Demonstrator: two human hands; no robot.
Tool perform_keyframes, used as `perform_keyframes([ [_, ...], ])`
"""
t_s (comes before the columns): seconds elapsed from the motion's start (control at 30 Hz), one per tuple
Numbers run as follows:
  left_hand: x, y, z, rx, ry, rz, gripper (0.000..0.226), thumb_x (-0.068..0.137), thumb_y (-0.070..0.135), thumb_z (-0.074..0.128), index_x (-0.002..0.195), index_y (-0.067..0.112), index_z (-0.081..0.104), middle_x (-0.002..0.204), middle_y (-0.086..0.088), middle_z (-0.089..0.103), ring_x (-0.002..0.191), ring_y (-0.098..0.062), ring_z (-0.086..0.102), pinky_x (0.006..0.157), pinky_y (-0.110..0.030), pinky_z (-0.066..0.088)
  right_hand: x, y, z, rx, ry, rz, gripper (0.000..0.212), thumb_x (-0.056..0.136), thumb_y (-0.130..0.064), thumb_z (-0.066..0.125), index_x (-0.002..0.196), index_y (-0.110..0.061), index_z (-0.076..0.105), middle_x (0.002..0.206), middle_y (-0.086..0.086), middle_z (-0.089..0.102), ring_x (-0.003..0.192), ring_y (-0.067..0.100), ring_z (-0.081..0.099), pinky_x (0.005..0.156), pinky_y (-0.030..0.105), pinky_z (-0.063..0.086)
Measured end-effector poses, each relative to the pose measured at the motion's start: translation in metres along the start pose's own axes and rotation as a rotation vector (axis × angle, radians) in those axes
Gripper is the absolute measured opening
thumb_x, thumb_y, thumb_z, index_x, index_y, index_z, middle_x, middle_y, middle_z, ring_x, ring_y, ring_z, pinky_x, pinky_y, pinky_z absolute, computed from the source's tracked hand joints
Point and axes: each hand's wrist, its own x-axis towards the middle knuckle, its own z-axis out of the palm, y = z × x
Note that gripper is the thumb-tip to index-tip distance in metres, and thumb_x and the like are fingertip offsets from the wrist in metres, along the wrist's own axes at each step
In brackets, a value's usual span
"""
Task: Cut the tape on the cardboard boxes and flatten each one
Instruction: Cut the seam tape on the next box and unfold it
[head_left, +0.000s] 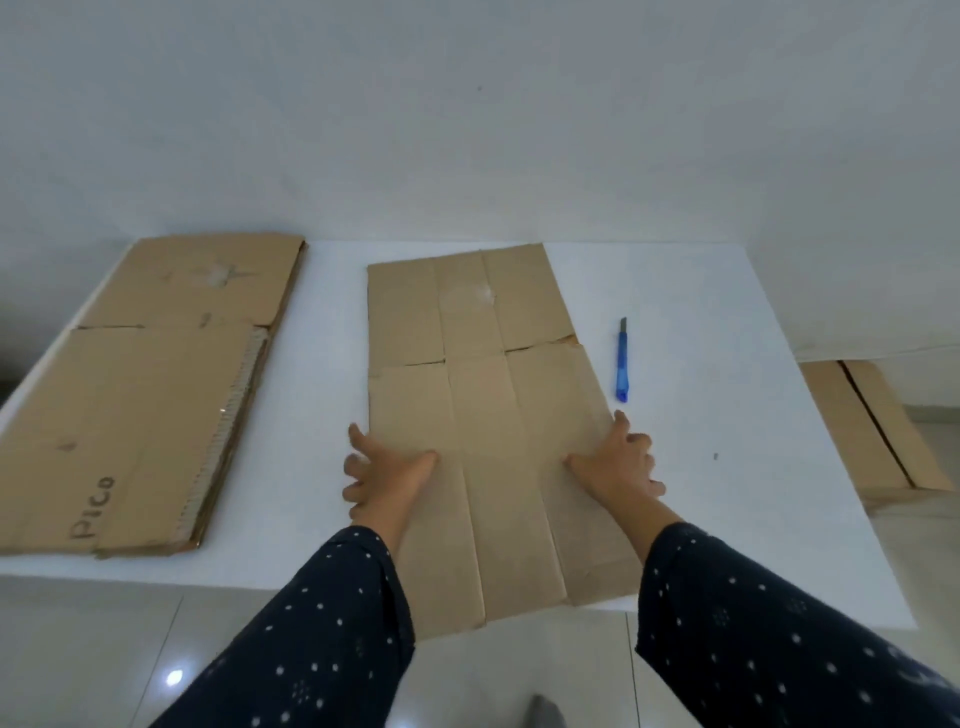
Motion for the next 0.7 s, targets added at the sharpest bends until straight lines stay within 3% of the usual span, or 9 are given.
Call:
perform_keyframes([
  [0.07, 0.014, 0.0, -0.016, -0.22, -0.062, -0.027, 0.092, 0.086, 0.026, 0.074, 0.156, 0.019, 0.015, 0.148, -0.012, 0.036, 0.123, -0.036, 0.049, 0.099, -0.046, 0.047, 0.005, 0.001, -0.012, 0.12, -0.081, 0.031, 0.079, 0.089, -0.04, 0.06, 0.151, -0.018, 0.017, 0.138, 0.011, 0.043, 0.122, 0.033, 0.048, 0.103, 0.05, 0.041],
  [0.13, 0.021, -0.001, -0.027, -0.189, -0.134, 0.064, 0.052, 0.092, 0.024, 0.066, 0.139, 0.007, 0.051, 0.121, -0.011, 0.061, 0.107, -0.032, 0.06, 0.093, -0.04, 0.052, 0.003, 0.001, -0.019, 0.15, -0.085, -0.02, 0.055, 0.096, -0.035, 0.053, 0.141, -0.011, 0.034, 0.118, 0.007, 0.051, 0.102, 0.028, 0.054, 0.087, 0.04, 0.048],
  [0.17, 0.021, 0.0, -0.03, -0.147, -0.14, 0.133, 0.04, 0.094, 0.025, 0.062, 0.13, 0.008, 0.059, 0.112, -0.009, 0.065, 0.102, -0.03, 0.062, 0.092, -0.039, 0.053, 0.0, -0.001, -0.02, 0.13, -0.056, -0.055, 0.046, 0.098, -0.035, 0.05, 0.137, -0.011, 0.039, 0.111, 0.005, 0.051, 0.096, 0.026, 0.053, 0.08, 0.037, 0.047],
  [0.33, 0.007, 0.023, -0.045, 0.006, -0.024, 0.392, 0.031, 0.102, 0.029, 0.049, 0.12, 0.007, 0.059, 0.118, -0.011, 0.064, 0.106, -0.03, 0.06, 0.09, -0.039, 0.05, -0.032, -0.036, -0.01, 0.036, 0.167, -0.218, 0.037, 0.103, -0.039, 0.04, 0.134, -0.018, 0.045, 0.094, -0.001, 0.055, 0.083, 0.02, 0.058, 0.071, 0.034, 0.048],
  [0.47, 0.022, 0.042, -0.094, -0.021, 0.033, 0.501, 0.036, 0.103, 0.029, 0.046, 0.129, 0.006, 0.056, 0.126, -0.01, 0.063, 0.117, -0.032, 0.058, 0.094, -0.04, 0.048, -0.063, -0.081, 0.0, 0.103, 0.351, -0.301, 0.038, 0.104, -0.039, 0.039, 0.136, -0.019, 0.045, 0.089, -0.003, 0.06, 0.075, 0.016, 0.061, 0.066, 0.032, 0.05],
  [0.7, 0.068, 0.069, -0.243, -0.047, 0.107, 0.741, 0.026, 0.103, 0.023, 0.046, 0.117, 0.006, 0.06, 0.106, -0.002, 0.062, 0.099, -0.026, 0.06, 0.077, -0.032, 0.041, -0.132, -0.195, 0.04, 0.319, 0.481, -0.352, 0.026, 0.102, -0.039, 0.041, 0.109, -0.016, 0.051, 0.085, -0.003, 0.056, 0.077, 0.021, 0.056, 0.072, 0.036, 0.048],
])
